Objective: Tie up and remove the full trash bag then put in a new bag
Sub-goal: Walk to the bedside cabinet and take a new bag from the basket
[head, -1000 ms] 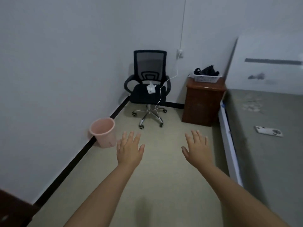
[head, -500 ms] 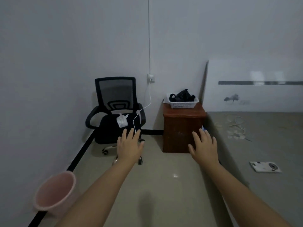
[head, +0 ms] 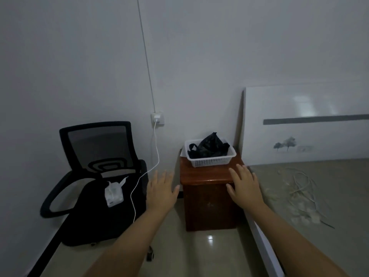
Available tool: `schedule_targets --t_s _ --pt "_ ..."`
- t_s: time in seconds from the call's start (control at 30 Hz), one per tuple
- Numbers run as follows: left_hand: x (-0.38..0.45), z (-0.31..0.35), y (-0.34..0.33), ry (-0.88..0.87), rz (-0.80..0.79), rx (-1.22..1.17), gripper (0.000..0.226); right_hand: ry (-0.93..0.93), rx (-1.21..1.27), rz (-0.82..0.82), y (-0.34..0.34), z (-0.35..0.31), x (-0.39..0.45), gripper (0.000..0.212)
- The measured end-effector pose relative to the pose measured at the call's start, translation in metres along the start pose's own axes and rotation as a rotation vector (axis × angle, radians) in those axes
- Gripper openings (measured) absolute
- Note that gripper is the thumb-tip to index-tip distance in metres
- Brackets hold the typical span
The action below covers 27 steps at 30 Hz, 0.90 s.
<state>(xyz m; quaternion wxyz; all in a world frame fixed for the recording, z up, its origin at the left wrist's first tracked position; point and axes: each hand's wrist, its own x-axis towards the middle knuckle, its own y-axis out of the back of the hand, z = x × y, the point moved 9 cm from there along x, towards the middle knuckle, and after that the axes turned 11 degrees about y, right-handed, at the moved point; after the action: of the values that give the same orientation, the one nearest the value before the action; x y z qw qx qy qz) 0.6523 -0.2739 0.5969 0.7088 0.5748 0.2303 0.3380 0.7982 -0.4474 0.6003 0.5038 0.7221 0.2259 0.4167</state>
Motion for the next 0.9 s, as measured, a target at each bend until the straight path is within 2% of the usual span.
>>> schedule_targets --t_s 0.17,0.23,0.3,0.43,0.53,0.6,0.67,0.77,0.8,0.83,0.9 --pt "0.092 0.023 -0.034 -0.003 -0.036 0.010 0.053 0.048 -0.058 -0.101 -0.047 0.049 0.093 0.058" --pt "0.138 0.025 -0.052 -0.026 0.008 -0.046 0.054 0.081 -0.073 -0.103 -0.070 0.066 0.134 0.049" --pt "0.185 0.021 -0.076 -0.002 -0.014 -0.066 0.055 0.092 -0.081 -0.139 -0.097 0.077 0.169 0.043" --pt "0.266 0.031 -0.119 0.015 -0.138 -0.051 0.050 0.043 -0.072 -0.239 -0.162 0.108 0.240 0.057" --pt "0.318 0.038 -0.150 -0.015 -0.177 -0.047 0.052 0.026 -0.050 -0.343 -0.217 0.133 0.284 0.037" --pt "0.336 0.052 -0.169 -0.038 -0.262 -0.114 0.063 0.016 -0.012 -0.472 -0.250 0.147 0.297 0.041" --pt "0.357 0.062 -0.193 -0.032 -0.328 -0.140 0.066 -0.004 0.020 -0.516 -0.272 0.161 0.315 0.043" --pt "0.377 0.066 -0.218 0.005 -0.353 -0.176 0.073 0.104 -0.041 -0.552 -0.303 0.172 0.343 0.038" --pt "0.382 0.065 -0.231 0.040 -0.417 -0.189 0.069 0.126 -0.065 -0.591 -0.315 0.175 0.352 0.039" --pt "0.388 0.061 -0.239 0.094 -0.432 -0.232 0.063 0.148 -0.066 -0.634 -0.328 0.177 0.362 0.042" --pt "0.396 0.054 -0.249 0.179 -0.387 -0.300 0.056 0.272 -0.081 -0.663 -0.355 0.172 0.381 0.063"
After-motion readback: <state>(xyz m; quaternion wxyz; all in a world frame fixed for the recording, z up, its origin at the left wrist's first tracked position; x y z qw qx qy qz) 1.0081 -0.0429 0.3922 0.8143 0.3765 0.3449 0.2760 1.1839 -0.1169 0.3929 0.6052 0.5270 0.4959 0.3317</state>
